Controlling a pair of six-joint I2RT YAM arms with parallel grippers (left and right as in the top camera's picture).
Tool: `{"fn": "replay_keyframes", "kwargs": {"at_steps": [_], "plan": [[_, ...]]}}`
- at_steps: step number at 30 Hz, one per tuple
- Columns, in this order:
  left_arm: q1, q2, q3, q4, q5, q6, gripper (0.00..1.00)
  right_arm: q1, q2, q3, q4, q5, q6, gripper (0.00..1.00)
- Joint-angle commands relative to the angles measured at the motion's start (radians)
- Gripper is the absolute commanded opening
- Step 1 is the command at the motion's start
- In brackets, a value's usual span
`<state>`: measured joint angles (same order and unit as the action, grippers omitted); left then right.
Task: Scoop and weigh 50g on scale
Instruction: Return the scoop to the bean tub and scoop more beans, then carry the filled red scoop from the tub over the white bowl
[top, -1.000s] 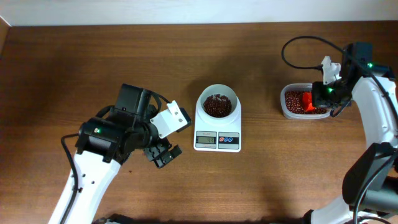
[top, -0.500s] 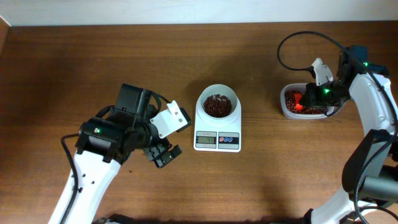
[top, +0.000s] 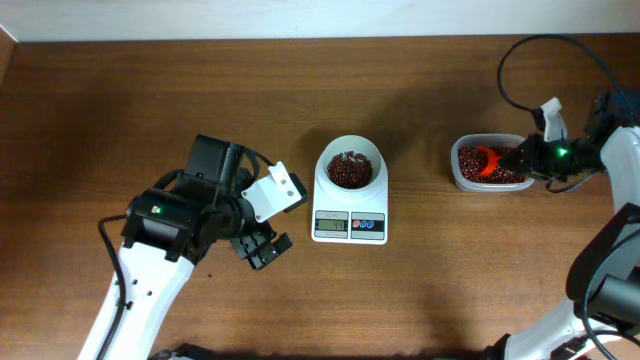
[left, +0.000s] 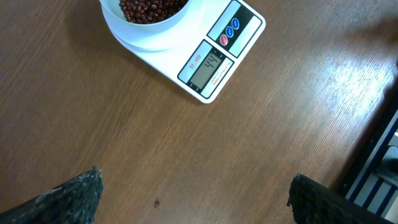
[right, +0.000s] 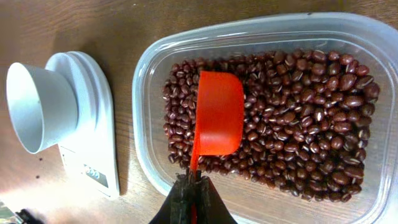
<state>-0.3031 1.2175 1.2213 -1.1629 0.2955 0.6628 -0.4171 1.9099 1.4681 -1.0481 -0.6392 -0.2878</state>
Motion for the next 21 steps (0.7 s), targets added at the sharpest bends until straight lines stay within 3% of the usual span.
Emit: {"fn": "replay_keyframes", "kwargs": {"at_steps": [1,21], "plan": [[0.005,-0.004,0.009,0.002,-0.001,0.016,0.99,-0.030,0.010,0.006,-0.035,-0.058,-0.016,0.04],[0.005,-0.004,0.009,0.002,-0.003,0.016,0.99,-0.193,0.010,0.006,-0.112,-0.273,-0.054,0.04]]}}
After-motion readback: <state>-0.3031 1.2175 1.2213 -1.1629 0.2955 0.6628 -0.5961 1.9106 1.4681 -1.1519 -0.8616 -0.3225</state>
